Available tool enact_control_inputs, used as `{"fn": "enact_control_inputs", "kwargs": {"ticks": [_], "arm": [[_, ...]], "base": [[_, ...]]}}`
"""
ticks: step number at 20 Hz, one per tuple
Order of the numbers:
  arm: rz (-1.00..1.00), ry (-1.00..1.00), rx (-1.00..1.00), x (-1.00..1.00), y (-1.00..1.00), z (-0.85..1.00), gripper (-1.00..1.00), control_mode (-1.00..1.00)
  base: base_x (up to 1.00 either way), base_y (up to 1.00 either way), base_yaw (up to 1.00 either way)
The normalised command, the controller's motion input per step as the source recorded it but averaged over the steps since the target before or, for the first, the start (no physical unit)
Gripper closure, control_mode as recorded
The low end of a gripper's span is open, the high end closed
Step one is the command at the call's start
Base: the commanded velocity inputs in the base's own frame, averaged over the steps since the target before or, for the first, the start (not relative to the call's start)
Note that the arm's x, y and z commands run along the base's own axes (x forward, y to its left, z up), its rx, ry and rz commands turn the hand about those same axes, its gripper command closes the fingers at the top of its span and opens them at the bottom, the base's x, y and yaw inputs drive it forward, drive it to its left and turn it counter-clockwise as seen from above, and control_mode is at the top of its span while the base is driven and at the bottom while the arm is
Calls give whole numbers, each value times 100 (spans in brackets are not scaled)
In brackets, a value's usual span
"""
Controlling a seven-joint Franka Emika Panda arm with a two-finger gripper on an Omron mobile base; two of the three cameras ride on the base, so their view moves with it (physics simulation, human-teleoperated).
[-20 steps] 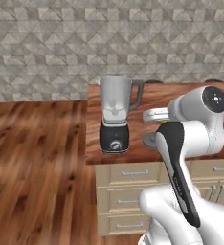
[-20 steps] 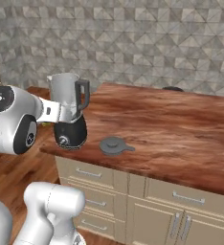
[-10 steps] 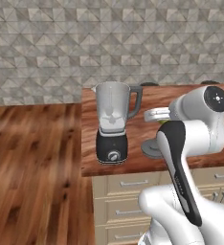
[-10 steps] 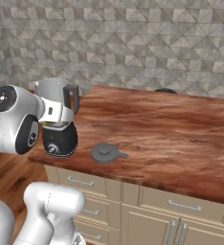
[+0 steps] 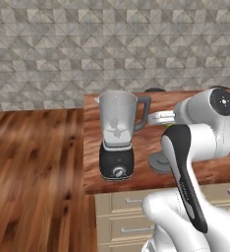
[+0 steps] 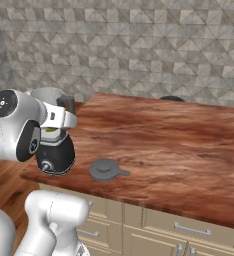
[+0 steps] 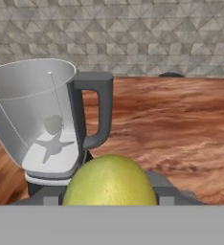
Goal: Grab the garlic and lemon from the fridge, place them in the blender, close the lid, and turn on the blender to create a marinade.
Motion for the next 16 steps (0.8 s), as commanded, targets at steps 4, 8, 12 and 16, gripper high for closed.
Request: {"fn": "enact_control_inputs", "kwargs": {"ticks": [4, 8, 12, 16], "arm": [[0, 0, 0, 0, 0, 0, 100, 100], [0, 2, 0, 1, 0, 0, 100, -100], [0, 1, 0, 2, 0, 0, 100, -100], [0, 0, 0, 0, 0, 7, 100, -100]], "base": [[8, 0, 0], [0, 0, 0], [0, 0, 0], [0, 0, 0]]}}
